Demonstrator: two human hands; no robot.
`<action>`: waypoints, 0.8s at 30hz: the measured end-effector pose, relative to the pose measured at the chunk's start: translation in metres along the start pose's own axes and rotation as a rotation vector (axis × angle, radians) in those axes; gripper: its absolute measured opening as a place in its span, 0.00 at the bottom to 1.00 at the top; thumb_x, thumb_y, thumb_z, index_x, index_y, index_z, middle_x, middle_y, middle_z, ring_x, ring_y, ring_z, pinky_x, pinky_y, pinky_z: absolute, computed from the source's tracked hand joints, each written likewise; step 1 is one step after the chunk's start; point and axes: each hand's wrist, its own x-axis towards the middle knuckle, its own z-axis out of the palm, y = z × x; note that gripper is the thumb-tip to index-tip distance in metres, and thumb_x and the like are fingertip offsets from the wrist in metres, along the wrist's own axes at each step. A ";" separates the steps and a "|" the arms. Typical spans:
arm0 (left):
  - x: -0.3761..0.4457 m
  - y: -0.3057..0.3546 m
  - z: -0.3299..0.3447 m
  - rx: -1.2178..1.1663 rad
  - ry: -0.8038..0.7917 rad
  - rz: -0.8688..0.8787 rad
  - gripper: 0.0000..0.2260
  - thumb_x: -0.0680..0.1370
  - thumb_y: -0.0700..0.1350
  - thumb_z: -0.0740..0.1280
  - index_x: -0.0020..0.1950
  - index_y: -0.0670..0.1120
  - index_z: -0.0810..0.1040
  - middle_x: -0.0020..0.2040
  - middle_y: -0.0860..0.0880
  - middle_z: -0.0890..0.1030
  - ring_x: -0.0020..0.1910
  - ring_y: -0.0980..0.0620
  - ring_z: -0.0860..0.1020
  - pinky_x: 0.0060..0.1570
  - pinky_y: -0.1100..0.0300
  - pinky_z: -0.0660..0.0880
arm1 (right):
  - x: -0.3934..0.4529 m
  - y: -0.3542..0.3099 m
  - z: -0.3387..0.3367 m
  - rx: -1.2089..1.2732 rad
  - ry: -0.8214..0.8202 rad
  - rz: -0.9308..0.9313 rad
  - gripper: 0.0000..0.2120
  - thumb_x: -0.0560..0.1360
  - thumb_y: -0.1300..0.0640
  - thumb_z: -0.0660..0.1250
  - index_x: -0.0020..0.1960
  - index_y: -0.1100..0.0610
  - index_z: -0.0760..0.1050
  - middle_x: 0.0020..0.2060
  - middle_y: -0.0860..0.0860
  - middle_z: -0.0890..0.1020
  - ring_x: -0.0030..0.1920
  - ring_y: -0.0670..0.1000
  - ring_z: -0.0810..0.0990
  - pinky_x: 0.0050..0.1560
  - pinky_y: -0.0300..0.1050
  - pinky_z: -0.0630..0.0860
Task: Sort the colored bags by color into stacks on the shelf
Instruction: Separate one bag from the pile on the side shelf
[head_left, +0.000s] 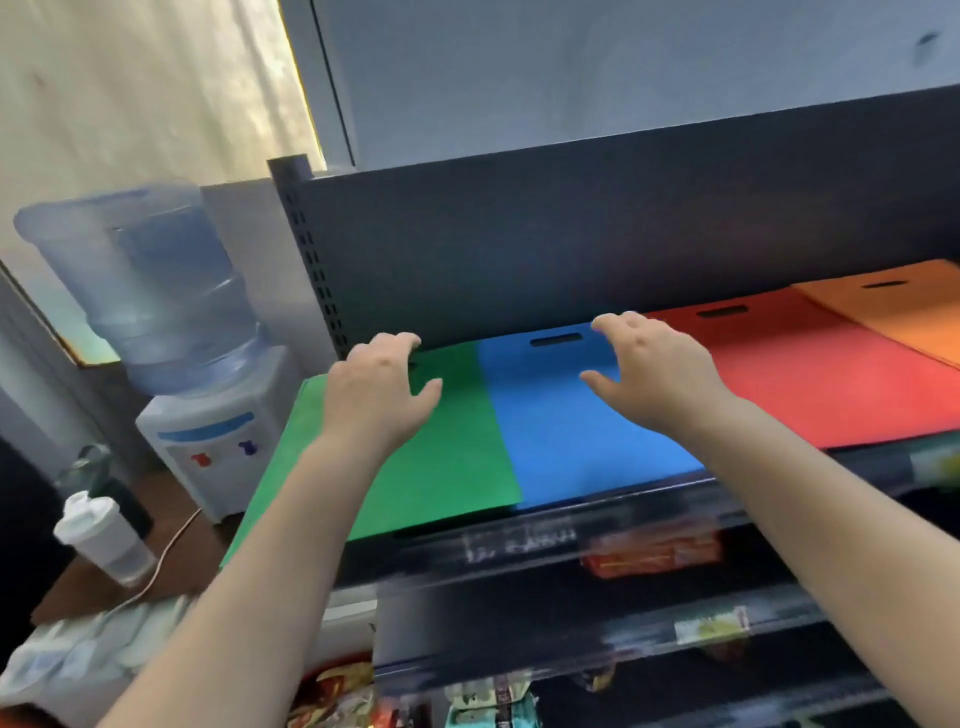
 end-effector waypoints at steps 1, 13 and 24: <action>0.009 0.022 0.003 0.013 0.006 0.051 0.24 0.77 0.53 0.64 0.71 0.47 0.67 0.66 0.47 0.73 0.62 0.44 0.71 0.57 0.51 0.67 | -0.001 0.015 -0.009 -0.072 -0.011 -0.001 0.25 0.76 0.44 0.63 0.69 0.55 0.65 0.59 0.51 0.74 0.58 0.56 0.73 0.47 0.47 0.68; 0.056 0.327 0.041 0.057 0.054 0.496 0.23 0.78 0.57 0.59 0.69 0.47 0.66 0.66 0.49 0.72 0.64 0.46 0.69 0.58 0.52 0.64 | -0.067 0.246 -0.119 -0.476 -0.053 0.229 0.24 0.77 0.42 0.59 0.68 0.54 0.65 0.65 0.51 0.71 0.68 0.53 0.66 0.60 0.49 0.67; 0.049 0.581 0.076 -0.079 0.010 0.829 0.23 0.79 0.56 0.59 0.70 0.47 0.64 0.65 0.49 0.71 0.64 0.46 0.69 0.56 0.52 0.64 | -0.170 0.424 -0.207 -0.638 -0.129 0.607 0.24 0.77 0.42 0.58 0.68 0.53 0.64 0.64 0.51 0.71 0.67 0.54 0.67 0.59 0.50 0.67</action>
